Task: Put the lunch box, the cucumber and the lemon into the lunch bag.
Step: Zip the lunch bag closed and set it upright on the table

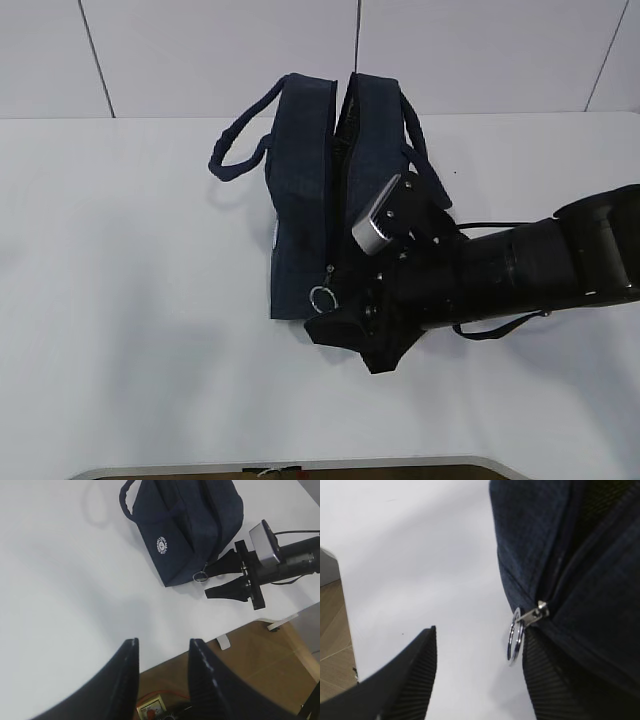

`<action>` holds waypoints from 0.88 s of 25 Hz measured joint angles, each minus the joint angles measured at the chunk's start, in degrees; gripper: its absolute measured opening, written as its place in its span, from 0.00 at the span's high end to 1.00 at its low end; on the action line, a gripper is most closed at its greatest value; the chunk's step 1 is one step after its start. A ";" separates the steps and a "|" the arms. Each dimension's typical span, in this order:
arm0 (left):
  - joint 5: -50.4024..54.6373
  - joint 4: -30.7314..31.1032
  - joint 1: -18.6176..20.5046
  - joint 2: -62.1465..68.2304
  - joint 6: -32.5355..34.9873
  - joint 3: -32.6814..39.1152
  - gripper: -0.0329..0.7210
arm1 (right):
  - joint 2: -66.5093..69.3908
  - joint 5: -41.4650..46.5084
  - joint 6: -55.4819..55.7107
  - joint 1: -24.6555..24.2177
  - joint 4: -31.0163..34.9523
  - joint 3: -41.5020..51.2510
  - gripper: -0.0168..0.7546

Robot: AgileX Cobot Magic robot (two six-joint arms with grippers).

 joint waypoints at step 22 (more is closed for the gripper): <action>0.00 0.00 0.00 0.00 0.00 0.00 0.64 | 2.33 -0.53 -0.13 0.00 0.00 0.00 0.41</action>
